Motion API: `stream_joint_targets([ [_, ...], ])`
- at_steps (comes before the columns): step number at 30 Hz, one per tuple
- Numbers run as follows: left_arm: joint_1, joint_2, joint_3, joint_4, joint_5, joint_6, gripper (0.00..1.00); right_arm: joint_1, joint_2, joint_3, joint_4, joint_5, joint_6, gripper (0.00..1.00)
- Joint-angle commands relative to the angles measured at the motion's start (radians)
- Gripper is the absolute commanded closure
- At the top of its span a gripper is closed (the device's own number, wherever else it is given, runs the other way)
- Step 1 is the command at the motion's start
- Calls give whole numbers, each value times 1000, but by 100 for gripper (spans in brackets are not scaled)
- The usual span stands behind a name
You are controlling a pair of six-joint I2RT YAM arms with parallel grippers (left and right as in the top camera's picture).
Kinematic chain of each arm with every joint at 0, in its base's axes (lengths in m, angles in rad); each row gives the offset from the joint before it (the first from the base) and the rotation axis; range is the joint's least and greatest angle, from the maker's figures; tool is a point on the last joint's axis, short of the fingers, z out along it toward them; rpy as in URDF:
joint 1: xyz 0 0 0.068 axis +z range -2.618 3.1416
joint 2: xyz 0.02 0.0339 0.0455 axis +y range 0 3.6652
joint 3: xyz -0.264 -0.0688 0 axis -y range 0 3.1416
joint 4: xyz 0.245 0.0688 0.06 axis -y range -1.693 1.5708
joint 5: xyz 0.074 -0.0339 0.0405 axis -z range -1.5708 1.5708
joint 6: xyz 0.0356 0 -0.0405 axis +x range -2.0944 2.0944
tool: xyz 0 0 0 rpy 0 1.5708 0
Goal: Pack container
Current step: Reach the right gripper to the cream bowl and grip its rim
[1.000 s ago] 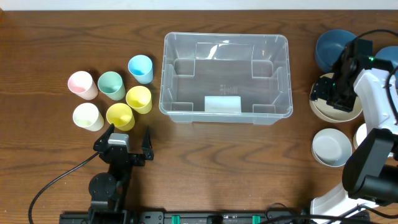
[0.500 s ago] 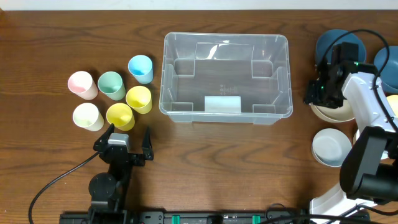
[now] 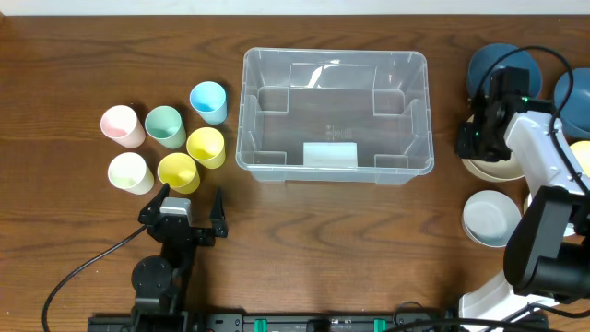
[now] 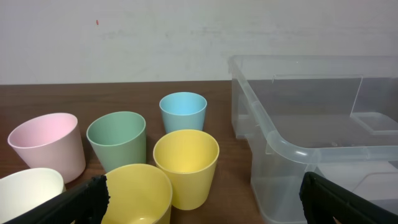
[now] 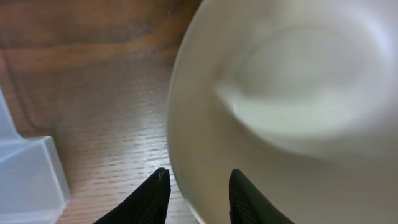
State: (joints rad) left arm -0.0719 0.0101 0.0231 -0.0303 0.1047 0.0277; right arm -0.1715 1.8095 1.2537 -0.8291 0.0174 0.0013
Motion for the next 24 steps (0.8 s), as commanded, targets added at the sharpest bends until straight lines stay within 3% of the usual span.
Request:
stream_joint_targets([
  [1,6,-6,-19,-32,12,13,2,8,5,-28,11,13,-18,71],
  [12,6,-6,-19,-32,12,13,2,8,5,-28,11,58,-16,98],
  [24,6,-6,-19,-32,12,13,2,2,5,-24,32,72,-15,99],
])
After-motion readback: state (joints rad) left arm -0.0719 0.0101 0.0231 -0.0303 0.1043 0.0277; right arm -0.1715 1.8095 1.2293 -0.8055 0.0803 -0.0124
